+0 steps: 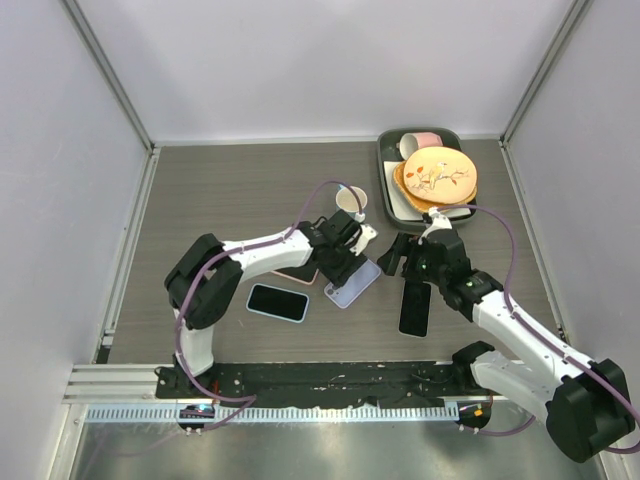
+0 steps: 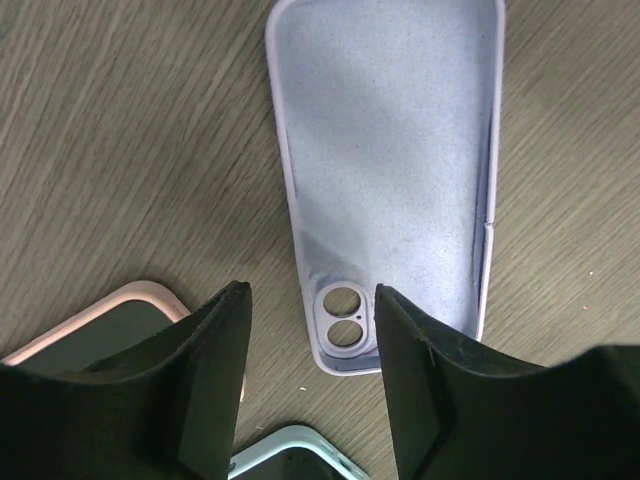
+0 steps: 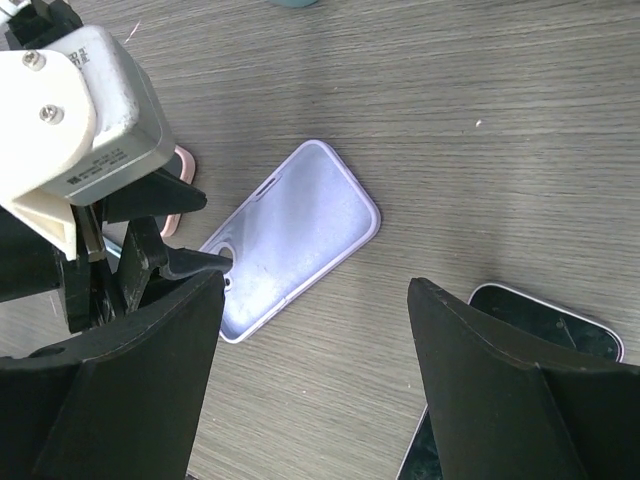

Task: Put the phone into the phone case

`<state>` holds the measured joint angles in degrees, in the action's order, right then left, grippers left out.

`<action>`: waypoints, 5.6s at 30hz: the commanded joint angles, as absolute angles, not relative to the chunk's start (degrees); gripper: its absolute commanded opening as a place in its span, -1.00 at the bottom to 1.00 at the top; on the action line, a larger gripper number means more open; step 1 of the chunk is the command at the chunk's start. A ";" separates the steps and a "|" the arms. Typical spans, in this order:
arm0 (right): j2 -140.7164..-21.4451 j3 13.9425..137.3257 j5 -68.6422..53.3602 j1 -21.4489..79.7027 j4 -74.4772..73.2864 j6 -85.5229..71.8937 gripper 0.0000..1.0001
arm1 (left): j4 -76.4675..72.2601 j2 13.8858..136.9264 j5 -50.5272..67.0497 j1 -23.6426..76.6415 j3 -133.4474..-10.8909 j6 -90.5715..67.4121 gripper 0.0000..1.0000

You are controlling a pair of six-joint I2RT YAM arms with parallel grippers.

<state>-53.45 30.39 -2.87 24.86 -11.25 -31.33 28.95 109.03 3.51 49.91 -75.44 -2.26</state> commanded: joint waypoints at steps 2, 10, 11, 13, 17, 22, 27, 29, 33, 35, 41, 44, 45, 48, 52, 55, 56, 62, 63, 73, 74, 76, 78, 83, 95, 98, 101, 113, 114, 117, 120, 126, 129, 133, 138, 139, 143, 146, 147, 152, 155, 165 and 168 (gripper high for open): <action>-52.91 31.03 -2.55 24.26 -10.46 -29.88 0.59 | 28.30 104.86 -2.08 49.66 -75.33 -7.97 0.18; -53.44 31.03 -2.81 23.82 -10.55 -29.27 0.59 | 28.48 97.13 -0.18 48.43 -67.68 -29.77 0.19; -53.61 31.03 -2.90 23.82 -10.55 -29.09 0.59 | 28.65 96.68 -0.18 48.43 -66.11 -33.71 0.19; -54.14 31.11 -2.81 23.82 -10.55 -28.74 0.59 | 27.17 95.89 2.54 48.43 -64.08 -36.46 0.18; -54.67 30.94 -2.81 23.73 -10.28 -28.48 0.59 | 23.64 97.20 1.76 48.43 -59.86 -43.05 0.10; -54.49 30.41 -3.51 23.64 -9.67 -29.18 0.59 | 19.78 101.42 1.23 48.60 -59.33 -44.73 0.03; -54.14 30.24 -3.96 23.64 -9.75 -29.18 0.59 | 19.25 106.69 0.53 48.60 -62.22 -41.24 -0.27; -53.79 30.15 -3.87 23.55 -9.93 -29.18 0.59 | 20.21 107.57 0.53 48.52 -64.49 -39.30 -0.68; -53.44 30.50 -3.52 23.29 -10.46 -28.83 0.59 | 26.08 108.89 -4.47 48.52 -69.77 -32.45 -1.00; -53.35 30.76 -3.43 23.20 -10.46 -28.65 0.59 | 28.20 109.33 -7.63 48.52 -73.28 -26.50 -1.00; -53.00 31.29 -3.16 22.76 -10.99 -28.21 0.59 | 31.91 108.64 -13.18 48.52 -76.82 -10.39 -1.00; -52.56 31.29 -2.99 22.50 -11.16 -27.95 0.59 | 30.06 107.23 -8.65 48.60 -74.98 -2.40 -1.00; -52.47 31.38 -2.90 22.50 -11.25 -27.95 0.59 | 29.71 106.79 -6.44 48.60 -74.54 1.46 -1.00; -52.73 31.38 -2.99 22.15 -11.42 -27.86 0.59 | 29.00 106.17 -2.91 48.60 -74.00 5.61 -0.98; -53.09 31.55 -3.25 21.80 -11.51 -27.95 0.59 | 30.32 107.22 2.10 48.60 -76.81 8.35 -0.80; -53.00 32.08 -2.90 21.10 -12.92 -27.95 0.59 | 30.06 107.14 2.90 48.60 -76.91 8.70 -0.66; -52.91 32.25 -2.73 20.83 -13.62 -27.95 0.59 | 29.28 106.96 2.55 48.60 -76.56 8.70 -0.59; -51.33 32.52 2.69 17.94 -18.88 -29.61 0.71 | 22.26 101.44 -6.49 48.52 -71.73 3.97 0.18; -51.42 32.35 3.07 17.23 -19.68 -29.97 0.74 | 21.11 100.29 -7.03 48.43 -70.94 3.09 0.24; -57.56 30.41 2.46 10.81 -23.20 -33.40 0.68 | 7.92 87.10 15.45 39.21 -63.11 -15.37 0.44; -58.26 30.32 1.94 10.81 -23.29 -33.31 0.68 | 7.91 86.66 17.73 38.76 -63.11 -16.34 0.44; -59.58 30.06 0.80 10.81 -23.38 -33.57 0.65 | 7.91 86.40 18.89 37.71 -63.37 -18.19 0.46; -61.78 29.71 0.70 10.81 -23.55 -34.53 0.65 | 7.91 86.31 21.08 37.09 -63.46 -19.24 0.46; -64.95 27.25 -4.21 10.81 -21.01 -35.68 0.65 | 7.73 85.26 23.38 35.86 -63.11 -19.60 0.46; -70.57 30.41 -15.91 20.97 -17.32 -29.10 0.64 | 5.80 84.29 27.42 33.93 -62.23 -21.70 0.46; -71.72 31.11 -16.26 26.95 -16.88 -28.57 0.65 | 4.57 84.37 28.38 33.31 -61.79 -22.32 0.46; -71.90 30.32 -17.93 31.36 -13.98 -29.53 0.65 | 2.82 84.72 29.79 32.87 -61.17 -23.90 0.47; -75.86 34.80 -18.22 42.89 -7.28 -30.49 0.65 | -2.54 84.29 32.69 32.61 -53.53 -30.58 0.43; -73.33 35.24 -15.93 42.89 -9.73 -30.93 0.66 | -3.24 84.03 33.30 32.61 -52.74 -31.19 0.43; -66.92 36.21 -6.61 42.19 -15.09 -32.60 0.68 | -7.28 83.24 35.59 32.61 -48.44 -35.06 0.43; -61.54 34.81 -2.73 39.38 -19.40 -35.32 0.70 | -10.19 82.97 37.97 32.69 -44.13 -39.54 0.42; -53.62 30.85 -5.52 31.56 -30.21 -39.11 0.68 | -7.39 83.84 34.99 37.96 -40.25 -41.13 0.38; -53.35 29.45 -8.68 31.55 -34.61 -41.65 0.64 | -5.02 85.60 32.70 41.39 -40.17 -42.18 0.38; -53.26 27.25 -11.77 31.99 -37.61 -44.47 0.56 | -5.36 87.80 31.03 44.20 -38.50 -43.94 0.38; -53.18 24.35 -14.32 32.08 -40.25 -44.21 0.49 | -4.40 90.87 30.32 46.40 -37.88 -45.26 0.34; -52.83 23.21 -15.11 32.08 -40.08 -44.99 0.47 | -4.22 90.97 29.28 46.67 -37.45 -45.79 0.33; -52.47 20.22 -20.55 32.34 -35.18 -46.75 0.10 | -5.53 91.93 28.92 47.55 -35.77 -47.98 0.33; -54.05 18.02 -21.97 32.34 -29.56 -48.25 -0.10 | -8.16 93.16 28.74 47.99 -34.72 -50.26 0.31; -54.57 17.67 -22.23 32.34 -28.14 -48.51 -0.11 | -9.30 93.77 29.09 47.90 -34.11 -50.97 0.29; -57.48 15.03 -22.76 32.43 -16.74 -50.97 -0.22 | -20.55 97.55 32.42 48.16 -32.70 -54.84 0.08; -56.70 14.06 -22.76 32.43 -12.50 -52.03 -0.26 | -26.71 96.95 32.96 48.25 -31.38 -56.25 0.03; -55.28 18.10 -20.92 32.43 -12.13 -47.64 -0.28 | -36.91 96.42 42.27 49.57 -32.17 -56.16 -0.14; -55.63 19.42 -20.22 32.43 -12.13 -46.67 -0.28 | -37.35 95.80 42.10 50.01 -31.91 -55.99 -0.38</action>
<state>-55.53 16.27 -24.16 32.51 -18.50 -49.17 -31.11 96.38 36.62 48.86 -31.05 -55.35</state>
